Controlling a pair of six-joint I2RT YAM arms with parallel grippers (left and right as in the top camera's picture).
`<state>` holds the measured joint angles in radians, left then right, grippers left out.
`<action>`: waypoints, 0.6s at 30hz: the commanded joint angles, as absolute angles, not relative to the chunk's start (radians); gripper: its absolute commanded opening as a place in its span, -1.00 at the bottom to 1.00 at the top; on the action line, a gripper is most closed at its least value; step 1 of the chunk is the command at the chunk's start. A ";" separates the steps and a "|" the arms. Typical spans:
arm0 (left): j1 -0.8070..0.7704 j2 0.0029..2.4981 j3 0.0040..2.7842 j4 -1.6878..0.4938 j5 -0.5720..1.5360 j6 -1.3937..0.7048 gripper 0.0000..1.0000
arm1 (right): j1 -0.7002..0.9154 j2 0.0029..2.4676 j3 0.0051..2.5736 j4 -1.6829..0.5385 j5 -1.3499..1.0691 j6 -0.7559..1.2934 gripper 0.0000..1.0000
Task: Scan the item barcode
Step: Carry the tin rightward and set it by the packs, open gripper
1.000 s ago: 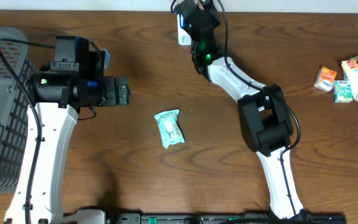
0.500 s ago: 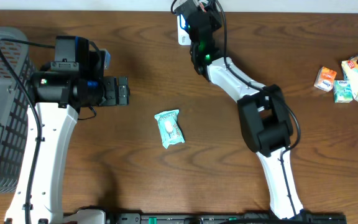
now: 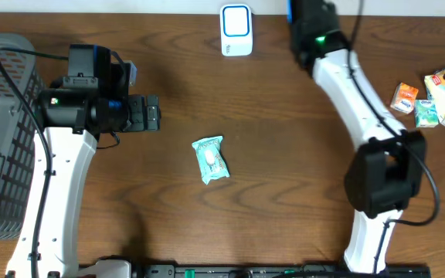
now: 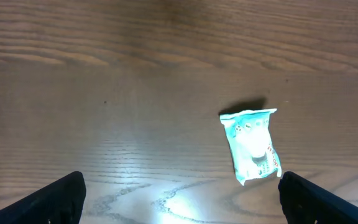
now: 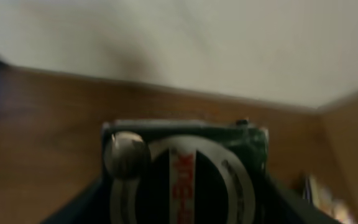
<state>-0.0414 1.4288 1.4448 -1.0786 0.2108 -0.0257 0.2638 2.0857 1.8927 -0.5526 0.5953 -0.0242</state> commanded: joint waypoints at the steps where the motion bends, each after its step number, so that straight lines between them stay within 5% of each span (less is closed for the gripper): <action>1: -0.044 1.431 1.441 -1.084 0.208 -0.023 0.96 | 0.210 2.066 1.902 -0.657 0.558 0.238 -0.06; 9: -0.044 1.431 1.441 -1.084 0.208 -0.023 0.96 | 0.010 2.069 1.900 -0.881 0.397 0.340 -0.13; 18: -0.044 1.431 1.441 -1.084 0.208 -0.023 0.96 | -0.212 2.069 1.856 -0.896 0.398 0.255 -0.13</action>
